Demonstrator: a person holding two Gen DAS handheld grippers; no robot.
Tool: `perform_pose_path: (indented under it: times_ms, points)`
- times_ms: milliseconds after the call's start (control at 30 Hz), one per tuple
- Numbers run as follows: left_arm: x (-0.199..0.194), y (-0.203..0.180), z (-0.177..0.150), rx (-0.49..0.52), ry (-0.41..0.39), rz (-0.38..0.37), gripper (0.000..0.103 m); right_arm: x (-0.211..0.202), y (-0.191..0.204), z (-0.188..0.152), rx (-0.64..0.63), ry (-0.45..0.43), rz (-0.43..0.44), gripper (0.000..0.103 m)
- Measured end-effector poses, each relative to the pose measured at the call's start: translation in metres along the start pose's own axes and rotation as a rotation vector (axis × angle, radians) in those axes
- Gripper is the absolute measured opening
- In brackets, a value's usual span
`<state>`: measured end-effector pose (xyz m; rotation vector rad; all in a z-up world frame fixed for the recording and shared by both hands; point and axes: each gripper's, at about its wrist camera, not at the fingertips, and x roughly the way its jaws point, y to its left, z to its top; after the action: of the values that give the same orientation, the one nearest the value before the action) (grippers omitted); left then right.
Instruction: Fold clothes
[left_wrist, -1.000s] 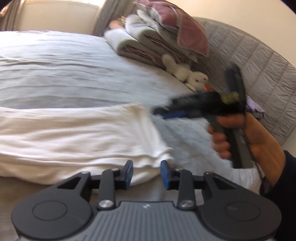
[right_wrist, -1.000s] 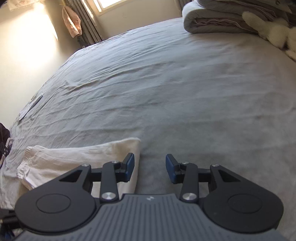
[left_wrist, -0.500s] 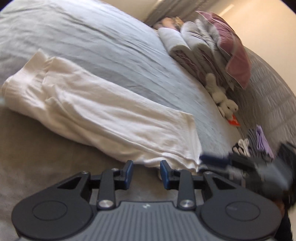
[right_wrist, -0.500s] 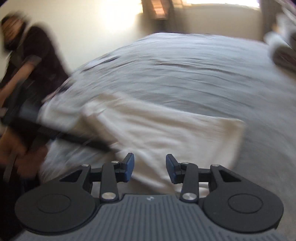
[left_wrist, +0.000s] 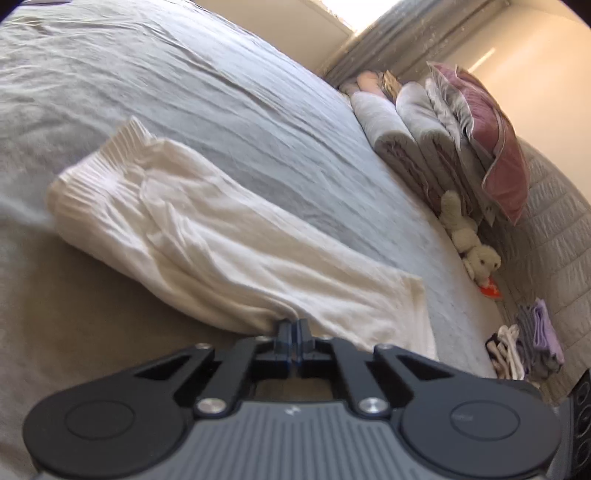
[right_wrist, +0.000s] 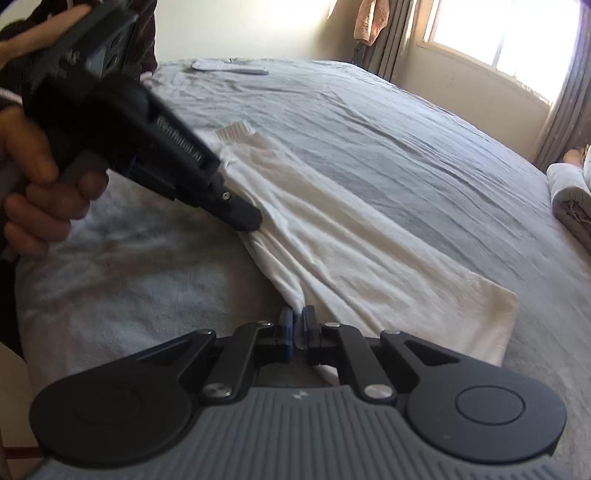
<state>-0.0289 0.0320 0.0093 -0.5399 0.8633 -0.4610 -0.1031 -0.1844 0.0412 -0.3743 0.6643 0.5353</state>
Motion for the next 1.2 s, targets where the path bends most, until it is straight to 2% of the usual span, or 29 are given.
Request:
perform_pose_path:
  times_ms: [133,267,400,633,1000,1100,1200]
  points:
    - [-0.014,-0.005,0.002,0.004,-0.027,-0.014,0.000,-0.021,-0.020,0.007,0.021,-0.010,0.064,0.005]
    - [-0.021,-0.008,0.004,0.001,-0.022,0.026,0.000,-0.011,-0.016,0.005,-0.001,0.052,0.142,0.005]
    - [-0.019,-0.008,0.003,0.048,-0.016,0.126,0.000,0.003,-0.008,-0.004,-0.007,0.102,0.155,0.006]
    - [-0.016,-0.005,0.001,0.106,0.013,0.263,0.001,0.004,-0.004,-0.005,-0.003,0.102,0.144,0.014]
    - [-0.020,0.007,0.006,0.048,-0.003,0.256,0.004,0.003,0.001,-0.003,-0.050,0.082,0.106,0.015]
    - [-0.022,0.011,0.008,0.026,-0.010,0.249,0.005,0.006,0.001,-0.003,-0.052,0.096,0.097,0.008]
    - [-0.024,0.017,0.011,-0.021,-0.026,0.226,0.010,0.002,0.000,-0.002,-0.043,0.091,0.107,0.007]
